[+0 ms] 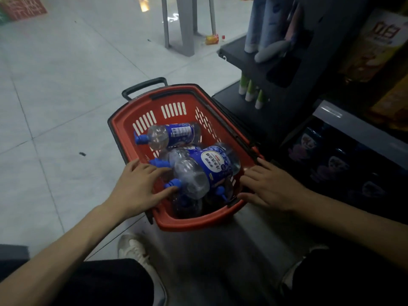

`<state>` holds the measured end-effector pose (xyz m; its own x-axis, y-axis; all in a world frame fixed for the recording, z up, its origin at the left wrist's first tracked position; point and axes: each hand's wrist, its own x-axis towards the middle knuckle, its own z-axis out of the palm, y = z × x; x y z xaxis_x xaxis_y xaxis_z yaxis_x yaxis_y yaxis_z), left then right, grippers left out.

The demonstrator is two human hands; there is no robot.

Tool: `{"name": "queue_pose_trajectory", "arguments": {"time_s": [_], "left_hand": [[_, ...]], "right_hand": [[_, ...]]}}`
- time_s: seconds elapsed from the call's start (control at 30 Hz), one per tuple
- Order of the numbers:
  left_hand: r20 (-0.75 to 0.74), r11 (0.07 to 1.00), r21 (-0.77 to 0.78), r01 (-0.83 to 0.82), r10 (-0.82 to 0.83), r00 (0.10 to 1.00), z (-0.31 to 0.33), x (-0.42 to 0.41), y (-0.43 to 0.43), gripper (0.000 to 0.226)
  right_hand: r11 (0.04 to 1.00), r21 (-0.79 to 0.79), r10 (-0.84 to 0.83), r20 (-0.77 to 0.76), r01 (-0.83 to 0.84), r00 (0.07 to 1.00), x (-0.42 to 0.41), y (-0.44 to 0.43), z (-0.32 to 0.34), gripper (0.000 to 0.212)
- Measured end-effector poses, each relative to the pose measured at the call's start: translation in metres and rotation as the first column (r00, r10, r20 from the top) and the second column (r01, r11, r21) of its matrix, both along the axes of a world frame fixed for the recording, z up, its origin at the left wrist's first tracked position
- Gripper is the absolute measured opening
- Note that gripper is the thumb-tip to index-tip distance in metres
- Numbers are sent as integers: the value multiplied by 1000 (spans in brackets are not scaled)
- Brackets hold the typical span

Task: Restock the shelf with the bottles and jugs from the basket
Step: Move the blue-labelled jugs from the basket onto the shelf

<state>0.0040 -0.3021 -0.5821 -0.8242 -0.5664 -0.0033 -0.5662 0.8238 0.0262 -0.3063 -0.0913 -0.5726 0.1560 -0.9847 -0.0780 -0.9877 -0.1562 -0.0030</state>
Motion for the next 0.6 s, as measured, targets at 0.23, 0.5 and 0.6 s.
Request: {"name": "queue_pose_trajectory", "arguments": {"time_s": [0.23,0.5,0.6], "left_hand": [[-57,983,-3,185,-185,981,-10,-17,12,71],[-89,933,-75,351,-357,930,-17,-43,13,46],[-168,930,-120,349,-365,916,-24,-56,25,38]], "right_hand": [[985,-127,-121,-31,116,992,-47,41,-4,49],[864,28,-503,84,502,860,-63,80,-6,44],[835,45,-550,100,548,829,-58,91,-18,46]]}}
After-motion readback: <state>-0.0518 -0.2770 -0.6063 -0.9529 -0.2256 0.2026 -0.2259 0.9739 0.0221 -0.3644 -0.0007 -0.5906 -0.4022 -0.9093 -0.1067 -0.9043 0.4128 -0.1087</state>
